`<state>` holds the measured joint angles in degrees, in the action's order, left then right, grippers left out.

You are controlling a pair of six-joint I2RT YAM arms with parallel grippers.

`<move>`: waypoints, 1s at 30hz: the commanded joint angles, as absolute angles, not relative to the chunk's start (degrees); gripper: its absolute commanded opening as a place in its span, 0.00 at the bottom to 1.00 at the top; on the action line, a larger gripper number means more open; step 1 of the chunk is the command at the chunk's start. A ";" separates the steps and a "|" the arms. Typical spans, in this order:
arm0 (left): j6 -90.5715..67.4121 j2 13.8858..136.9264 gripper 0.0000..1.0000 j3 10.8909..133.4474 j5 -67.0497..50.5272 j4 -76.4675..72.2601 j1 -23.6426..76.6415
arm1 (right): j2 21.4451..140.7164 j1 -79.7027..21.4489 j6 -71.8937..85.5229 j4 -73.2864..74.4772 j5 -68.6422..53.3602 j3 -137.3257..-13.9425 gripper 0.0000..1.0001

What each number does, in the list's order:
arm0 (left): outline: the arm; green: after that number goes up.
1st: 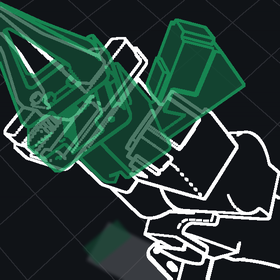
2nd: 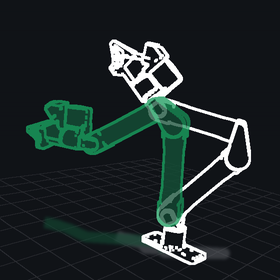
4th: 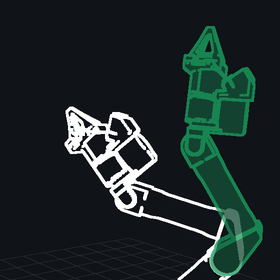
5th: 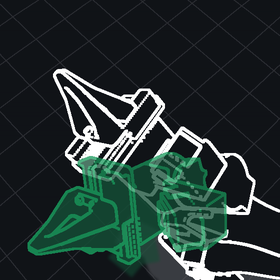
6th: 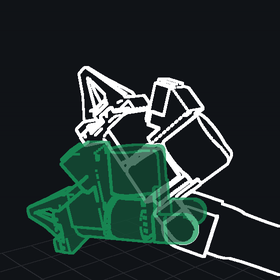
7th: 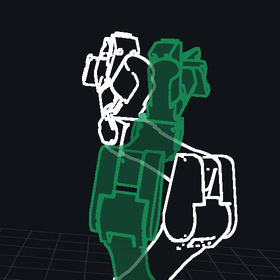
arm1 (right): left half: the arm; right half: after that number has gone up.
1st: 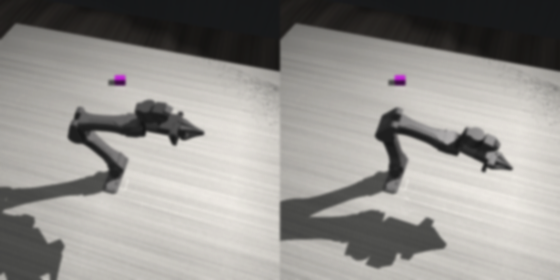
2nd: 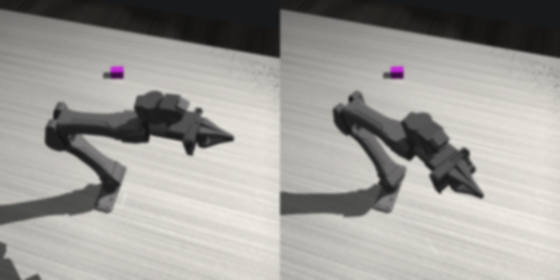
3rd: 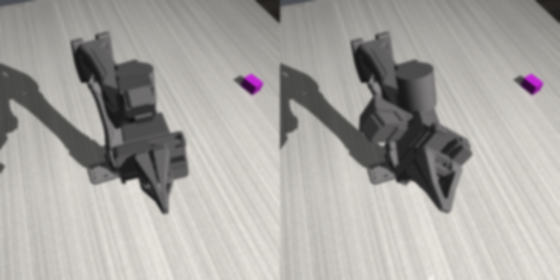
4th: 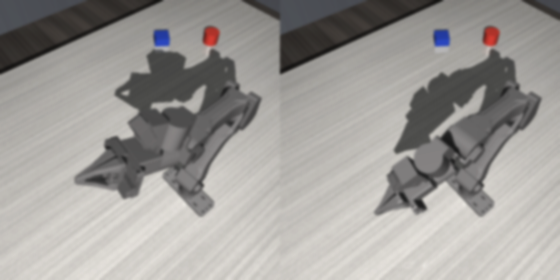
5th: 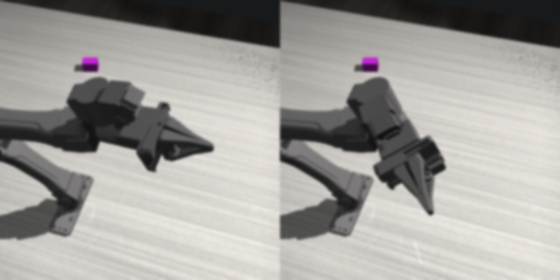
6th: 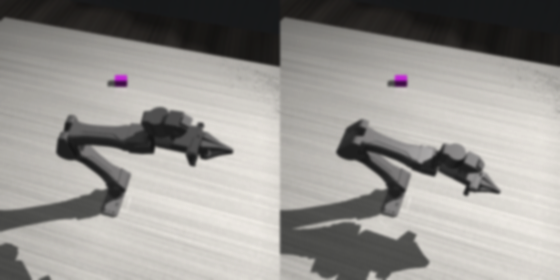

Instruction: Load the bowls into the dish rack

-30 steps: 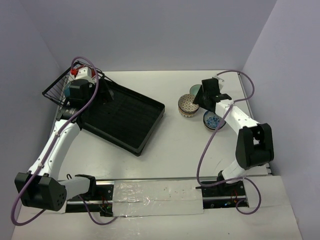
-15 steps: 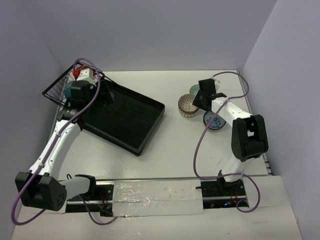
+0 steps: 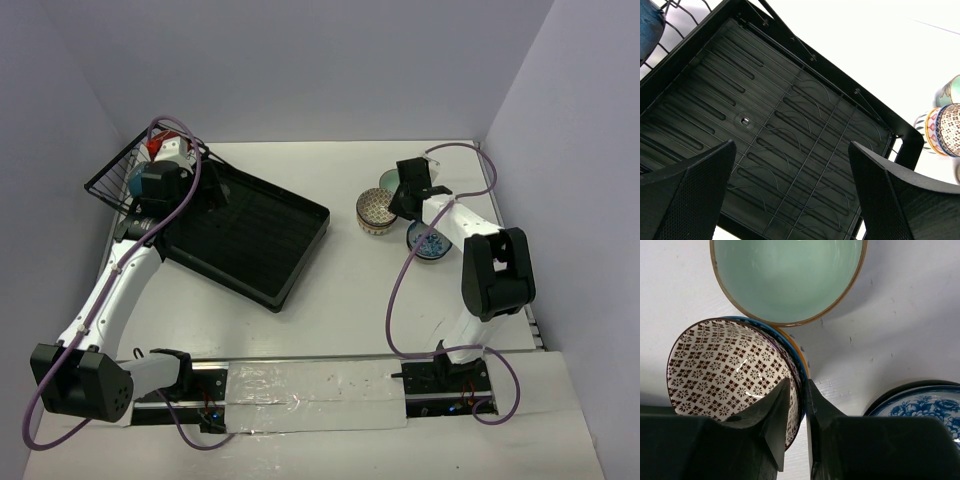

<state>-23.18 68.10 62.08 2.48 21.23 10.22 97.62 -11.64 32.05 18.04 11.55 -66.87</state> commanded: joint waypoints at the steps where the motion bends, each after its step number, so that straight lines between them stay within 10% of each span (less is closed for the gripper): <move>1: -22.15 67.76 0.99 61.88 0.53 18.55 10.28 | 97.74 -12.13 31.20 16.26 12.92 -69.26 0.26; 11: -22.24 68.29 0.99 61.96 -1.14 18.46 10.28 | 93.87 -14.05 28.39 15.91 16.52 -68.91 0.00; 30: -26.63 70.31 0.97 66.88 -0.36 17.93 24.60 | 67.78 -29.96 16.35 4.66 24.88 -59.95 0.00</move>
<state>-25.36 69.49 64.05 -0.62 21.15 22.35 72.44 -27.35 17.93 12.12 24.56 -60.97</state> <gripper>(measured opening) 0.978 0.112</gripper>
